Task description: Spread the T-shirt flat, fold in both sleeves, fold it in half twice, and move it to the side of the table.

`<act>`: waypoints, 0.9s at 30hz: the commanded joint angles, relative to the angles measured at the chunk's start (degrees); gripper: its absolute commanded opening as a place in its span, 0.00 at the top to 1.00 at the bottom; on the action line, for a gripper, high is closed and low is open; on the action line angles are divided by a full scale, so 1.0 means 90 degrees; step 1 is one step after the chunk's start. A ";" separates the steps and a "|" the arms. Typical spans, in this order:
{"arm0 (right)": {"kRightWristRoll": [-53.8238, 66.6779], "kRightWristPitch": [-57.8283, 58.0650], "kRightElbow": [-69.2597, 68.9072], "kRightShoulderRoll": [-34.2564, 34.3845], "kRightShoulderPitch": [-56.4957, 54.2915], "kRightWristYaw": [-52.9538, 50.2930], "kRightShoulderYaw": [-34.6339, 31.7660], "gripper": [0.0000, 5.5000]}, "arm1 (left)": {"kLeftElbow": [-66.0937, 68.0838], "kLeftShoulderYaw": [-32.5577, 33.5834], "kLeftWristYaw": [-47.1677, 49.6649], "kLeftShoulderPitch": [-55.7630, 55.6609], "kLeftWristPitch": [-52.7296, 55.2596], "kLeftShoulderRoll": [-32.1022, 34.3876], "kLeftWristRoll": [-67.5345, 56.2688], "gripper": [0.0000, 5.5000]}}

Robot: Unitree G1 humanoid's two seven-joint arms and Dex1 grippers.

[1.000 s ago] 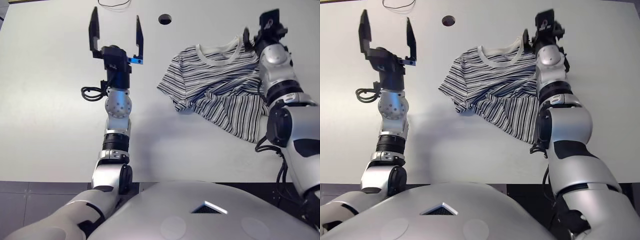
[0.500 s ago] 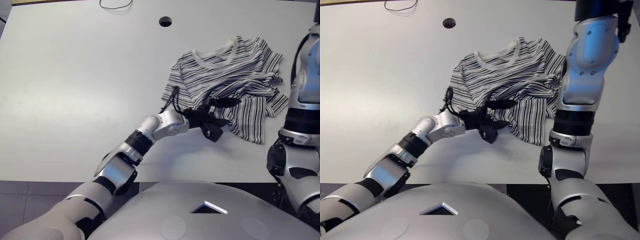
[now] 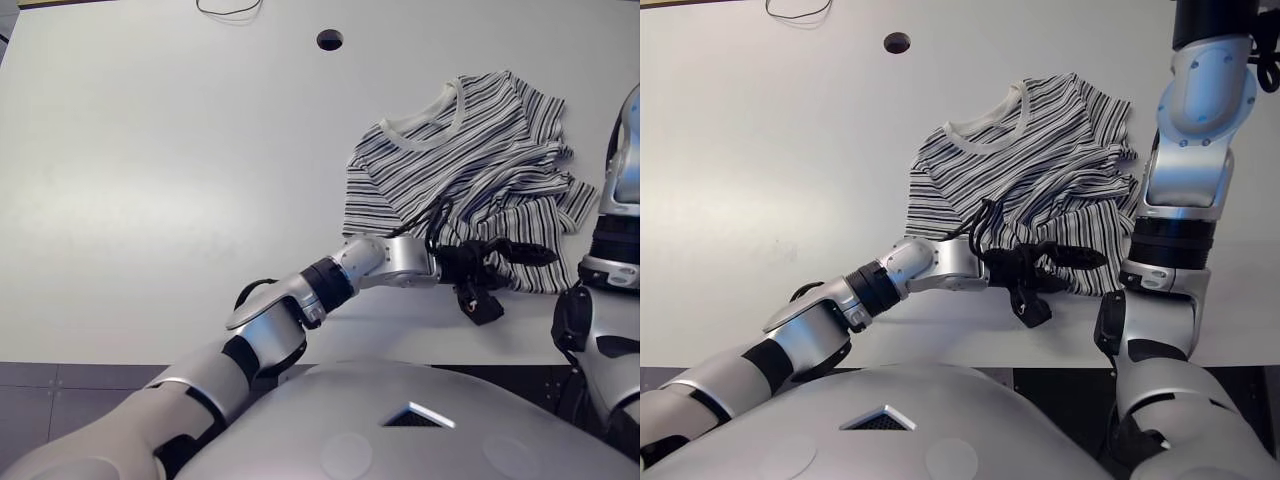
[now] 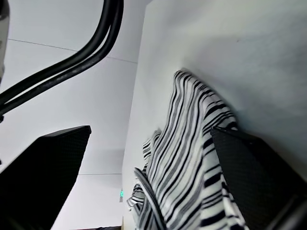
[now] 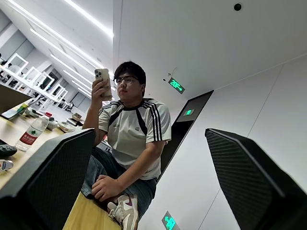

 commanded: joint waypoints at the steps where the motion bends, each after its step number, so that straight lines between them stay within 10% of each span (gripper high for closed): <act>1: -0.0169 -0.0119 0.0325 -0.0205 -0.0214 -0.0089 0.0037 0.23 | -0.0433 0.0112 -0.0029 -0.0216 0.0077 0.0186 -0.0163 0.16; 12: -0.0620 -0.0524 0.0850 -0.0210 0.0013 -0.0345 0.0437 0.23 | -0.2773 0.2405 -0.0662 0.0761 0.0329 0.3138 -0.1657 0.16; 27: -0.0706 -0.0551 0.0275 -0.0109 0.0357 -0.0173 0.0785 0.23 | 0.2734 0.1133 -0.0293 -0.1459 -0.0294 0.2842 -0.0845 0.16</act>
